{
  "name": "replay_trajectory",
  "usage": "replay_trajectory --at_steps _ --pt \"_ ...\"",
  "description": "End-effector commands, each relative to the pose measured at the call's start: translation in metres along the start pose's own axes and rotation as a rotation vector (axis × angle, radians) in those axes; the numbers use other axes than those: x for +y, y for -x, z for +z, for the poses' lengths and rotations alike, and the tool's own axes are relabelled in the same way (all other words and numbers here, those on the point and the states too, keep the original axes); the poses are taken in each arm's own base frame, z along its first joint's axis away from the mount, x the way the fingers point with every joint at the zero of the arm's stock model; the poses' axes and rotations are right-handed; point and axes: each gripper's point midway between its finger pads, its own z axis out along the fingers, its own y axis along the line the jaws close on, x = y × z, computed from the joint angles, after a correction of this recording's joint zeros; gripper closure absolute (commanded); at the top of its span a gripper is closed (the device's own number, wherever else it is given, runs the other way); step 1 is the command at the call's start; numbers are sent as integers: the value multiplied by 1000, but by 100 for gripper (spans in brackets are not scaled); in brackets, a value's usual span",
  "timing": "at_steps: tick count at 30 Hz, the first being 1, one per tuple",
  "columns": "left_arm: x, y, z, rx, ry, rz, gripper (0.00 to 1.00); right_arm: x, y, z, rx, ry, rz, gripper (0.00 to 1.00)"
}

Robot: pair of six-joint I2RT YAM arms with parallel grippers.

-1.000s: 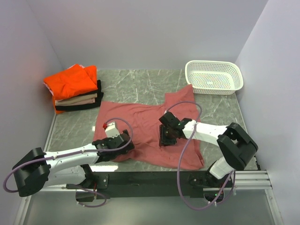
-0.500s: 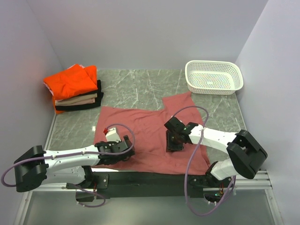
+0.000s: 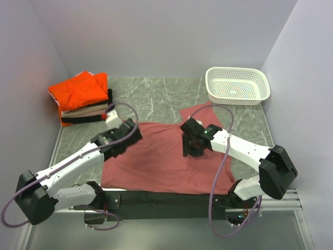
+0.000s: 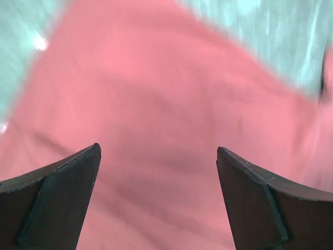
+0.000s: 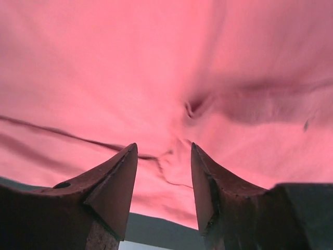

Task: Fold and stack the t-shirts
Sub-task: Fold the tshirt

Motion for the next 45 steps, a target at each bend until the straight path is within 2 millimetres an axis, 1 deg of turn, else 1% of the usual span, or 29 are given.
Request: replay_trajectory --at_steps 1,2,3,4,5,6,7,8,9,10,11,12,13,14,15,16,17,19,20,22,23,24,27,29,35,38,41,45 --pt "-2 59 17 -118 -3 90 1 2 46 -28 -122 2 -11 47" --pt "5 78 29 -147 29 94 1 3 53 -31 -138 8 -10 47" --pt "5 85 40 -143 61 104 1 7 65 -39 -166 23 -7 47" --pt "9 93 48 -153 86 123 1 6 73 -43 -181 22 -2 47" --pt "17 105 57 -165 123 105 1 5 78 -46 -190 28 3 47" --pt "13 111 70 -164 119 97 1 8 84 -51 -211 47 6 46" --pt "14 117 76 -171 124 91 2 8 87 -53 -216 54 4 46" --pt "22 126 84 -177 143 83 3 8 89 -54 -216 73 12 46" --pt "19 133 95 -185 140 72 5 8 91 -57 -225 83 16 46" --pt "19 137 102 -178 136 66 6 7 90 -57 -224 87 14 46" --pt "24 149 108 -188 146 53 10 4 91 -59 -235 89 23 46" --pt "27 149 121 -175 158 49 13 0 88 -57 -229 81 25 46" --pt "25 150 128 -160 143 41 15 -2 88 -57 -232 81 33 46" --pt "29 158 134 -163 148 26 20 -4 86 -57 -232 84 36 46" --pt "31 151 147 -135 159 30 22 -9 84 -56 -232 84 50 46" --pt "29 154 153 -141 148 24 23 -11 82 -56 -233 84 53 46" --pt "28 151 164 -119 148 32 25 -12 82 -59 -243 90 59 46" --pt "25 151 174 -111 147 40 28 -18 78 -58 -243 84 72 46" --pt "24 147 184 -93 152 45 30 -19 76 -61 -250 90 77 46" --pt "21 144 192 -76 154 54 35 -24 72 -59 -248 87 88 46" --pt "19 145 195 -73 149 54 36 -26 72 -61 -256 91 94 46" --pt "20 139 202 -54 154 58 37 -28 69 -60 -252 86 97 46" --pt "23 133 213 -37 175 66 39 -34 65 -62 -259 83 110 46" --pt "26 129 219 -19 192 77 40 -38 67 -64 -270 81 123 46" --pt "35 117 229 9 230 84 43 -48 72 -64 -281 69 139 46" --pt "39 114 226 16 241 85 43 -52 75 -65 -285 68 146 46" --pt "40 115 218 8 240 77 42 -54 76 -63 -285 66 146 46" --pt "43 116 212 1 244 80 42 -55 74 -59 -272 69 149 46"
